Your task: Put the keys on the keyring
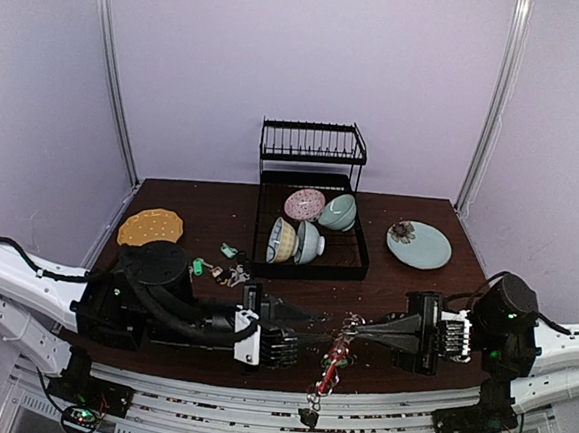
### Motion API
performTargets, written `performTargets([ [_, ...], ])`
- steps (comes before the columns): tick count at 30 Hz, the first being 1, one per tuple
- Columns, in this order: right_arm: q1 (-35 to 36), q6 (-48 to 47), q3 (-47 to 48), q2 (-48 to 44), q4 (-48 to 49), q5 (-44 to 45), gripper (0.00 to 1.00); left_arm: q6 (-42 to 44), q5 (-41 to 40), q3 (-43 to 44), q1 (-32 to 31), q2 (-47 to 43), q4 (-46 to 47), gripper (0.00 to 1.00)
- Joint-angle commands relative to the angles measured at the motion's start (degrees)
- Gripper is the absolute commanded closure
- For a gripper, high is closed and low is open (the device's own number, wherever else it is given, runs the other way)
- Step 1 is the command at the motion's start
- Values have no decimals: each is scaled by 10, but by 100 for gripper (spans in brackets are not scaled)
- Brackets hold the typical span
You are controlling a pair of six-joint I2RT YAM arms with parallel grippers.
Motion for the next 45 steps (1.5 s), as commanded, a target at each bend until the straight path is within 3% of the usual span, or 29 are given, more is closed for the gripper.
performTargets([
  [1, 4, -41, 21, -16, -8, 11, 100, 14, 7, 5, -2, -2, 46, 78],
  [7, 4, -29, 26, -21, -17, 23, 100, 11, 3, 8, -2, 0, 51, 76],
  [12, 4, 92, 27, -13, 44, 32, 100, 11, -25, 11, -3, 5, 77, 76],
  [16, 4, 233, -24, 16, 262, 10, 100, 16, -33, 13, -3, 14, 113, 76],
  [23, 4, 315, -39, 96, 424, 15, 100, -19, 4, -1, -4, 31, 236, 74],
  [29, 5, 311, -26, 136, 453, 21, 100, -62, 39, 9, -5, 48, 253, 82],
  [36, 7, 305, -20, 154, 456, 20, 100, -81, 51, 18, -4, 52, 239, 76],
  [45, 12, 279, -14, 144, 412, 18, 100, -104, 19, 36, -4, 69, 233, 87],
])
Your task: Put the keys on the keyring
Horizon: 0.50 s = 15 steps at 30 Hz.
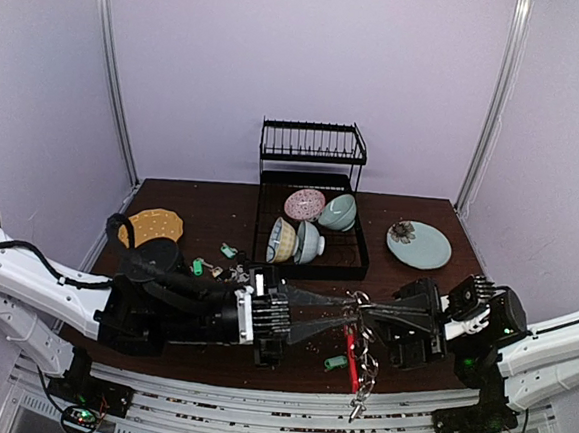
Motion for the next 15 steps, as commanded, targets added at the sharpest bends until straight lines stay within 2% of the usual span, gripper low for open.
performTargets([
  [1, 6, -18, 18, -14, -4, 6, 100, -23, -24, 27, -3, 12, 19, 87],
  [5, 8, -29, 19, -19, -11, 7, 100, -22, -48, 36, -2, 20, 6, 92],
  [11, 10, -44, 18, -20, -34, 6, 100, -21, -43, 37, -2, 20, 7, 97],
  [14, 11, -58, 19, -26, -58, 10, 100, -22, -38, 40, -2, 24, 7, 86],
  [15, 11, -64, 20, -29, -68, 11, 100, -22, -37, 41, -2, 24, 7, 85],
])
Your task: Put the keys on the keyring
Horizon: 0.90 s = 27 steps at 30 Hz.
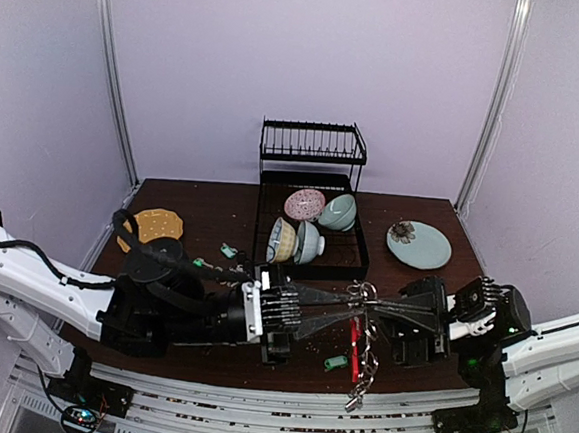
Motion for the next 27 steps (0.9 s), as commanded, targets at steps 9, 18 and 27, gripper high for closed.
performTargets([
  [9, 12, -53, 21, -24, -86, 2, 100, -3, -12, 18, 2, 7, 8, 100],
  [18, 11, -144, 19, -114, -290, 74, 73, 53, -120, 13, 2, -33, -120, 100],
  [27, 12, -266, 114, -163, -640, 168, 68, 97, -247, 63, 0, -49, -395, 100],
])
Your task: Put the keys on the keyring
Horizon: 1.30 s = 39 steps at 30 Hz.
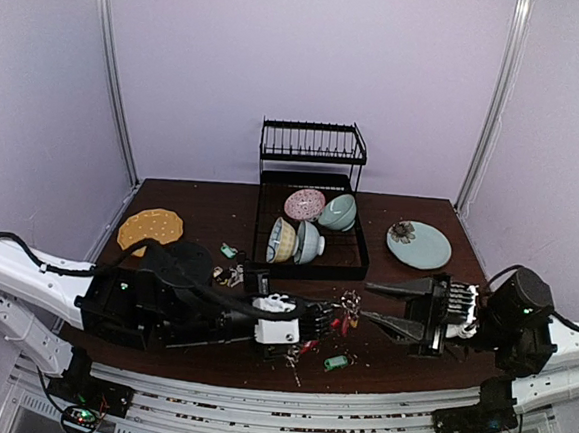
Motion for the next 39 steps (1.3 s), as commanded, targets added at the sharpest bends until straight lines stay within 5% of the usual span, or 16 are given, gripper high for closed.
performTargets([
  [1, 4, -78, 79, 28, -208, 59, 67, 26, -79, 47, 1, -6, -117, 100],
  [7, 4, -118, 125, 80, -269, 72, 66, 32, -94, 62, 0, 1, -130, 100],
  [12, 4, -117, 114, 72, -250, 89, 74, 30, -87, 62, -1, 2, -130, 100],
  [24, 4, -97, 120, 109, -222, 100, 74, 22, -65, 65, -1, 4, -121, 100],
  [28, 4, -82, 116, 106, -199, 103, 89, 22, -58, 64, -1, 6, -121, 100],
  [39, 4, -77, 125, 112, -217, 113, 98, 17, -35, 63, -1, 3, -115, 100],
])
